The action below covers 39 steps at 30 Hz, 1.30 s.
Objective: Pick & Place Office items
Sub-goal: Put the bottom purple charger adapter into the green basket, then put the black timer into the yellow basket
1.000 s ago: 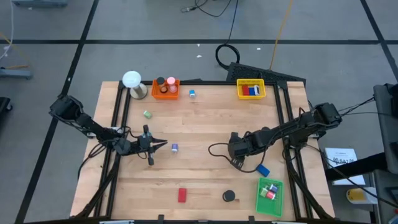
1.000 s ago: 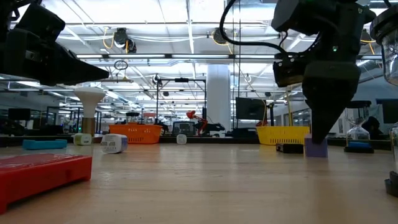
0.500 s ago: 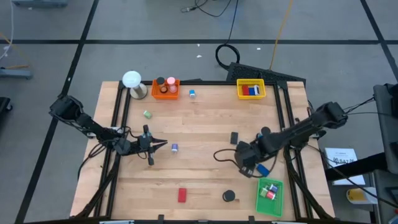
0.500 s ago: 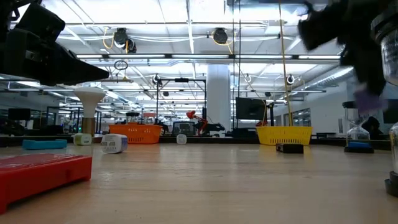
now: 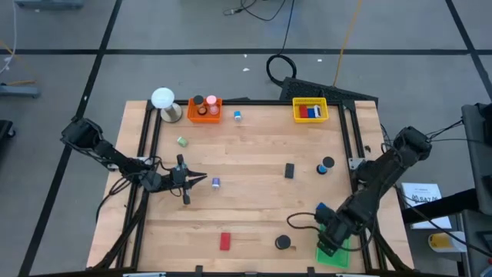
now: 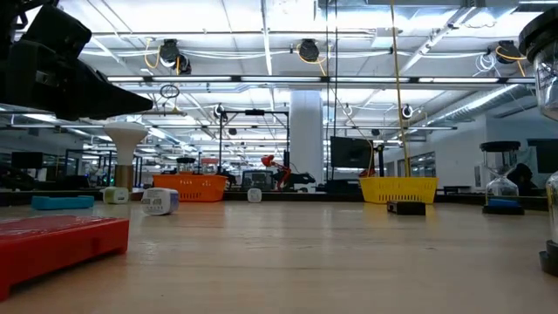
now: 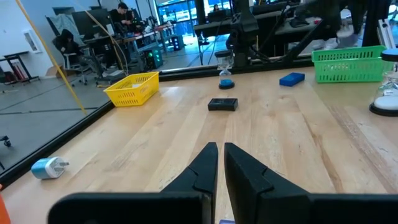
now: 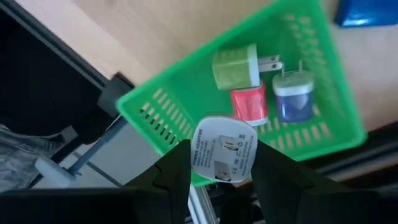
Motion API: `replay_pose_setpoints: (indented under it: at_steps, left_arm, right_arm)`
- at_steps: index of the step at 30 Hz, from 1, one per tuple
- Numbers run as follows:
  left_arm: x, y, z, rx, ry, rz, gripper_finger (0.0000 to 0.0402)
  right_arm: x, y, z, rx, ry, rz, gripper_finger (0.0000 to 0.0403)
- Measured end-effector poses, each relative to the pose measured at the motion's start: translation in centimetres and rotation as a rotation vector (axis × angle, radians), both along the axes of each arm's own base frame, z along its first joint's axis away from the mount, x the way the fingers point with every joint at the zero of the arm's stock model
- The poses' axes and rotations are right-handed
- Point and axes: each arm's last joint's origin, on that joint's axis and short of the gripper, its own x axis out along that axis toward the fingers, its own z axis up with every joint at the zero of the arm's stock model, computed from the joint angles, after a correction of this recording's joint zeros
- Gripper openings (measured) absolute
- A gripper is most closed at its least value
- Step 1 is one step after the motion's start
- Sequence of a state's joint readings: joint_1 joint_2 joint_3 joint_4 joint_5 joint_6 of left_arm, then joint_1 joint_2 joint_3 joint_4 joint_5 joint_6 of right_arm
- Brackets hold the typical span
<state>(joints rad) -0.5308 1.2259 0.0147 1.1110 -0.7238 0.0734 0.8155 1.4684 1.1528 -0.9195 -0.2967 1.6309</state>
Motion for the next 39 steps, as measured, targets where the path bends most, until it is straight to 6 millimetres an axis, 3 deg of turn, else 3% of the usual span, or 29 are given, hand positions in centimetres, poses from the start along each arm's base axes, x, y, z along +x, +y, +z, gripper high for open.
replay_pose_setpoints:
  at_steps: [5, 10, 22, 31, 39]
  left_arm:
    - [0.0, 0.0, 0.0, 0.0, 0.0, 0.0, 0.0033]
    - [0.0, 0.0, 0.0, 0.0, 0.0, 0.0, 0.0033]
    - [0.0, 0.0, 0.0, 0.0, 0.0, 0.0, 0.0033]
    - [0.0, 0.0, 0.0, 0.0, 0.0, 0.0, 0.0033]
    - [0.0, 0.0, 0.0, 0.0, 0.0, 0.0, 0.0033]
  right_arm:
    - [-1.2, 0.9, -3.0, 0.074, 0.025, -0.014, 0.0133]
    - [-1.5, 1.2, -4.7, 0.145, 0.012, -0.009, 0.0133]
    - [-1.7, 0.9, -6.4, 0.186, -0.019, -0.021, 0.0157]
    - [-1.7, 0.9, -6.5, 0.184, -0.03, -0.016, 0.0166]
    - [-1.6, 0.9, -6.5, 0.185, -0.031, -0.014, 0.0203]
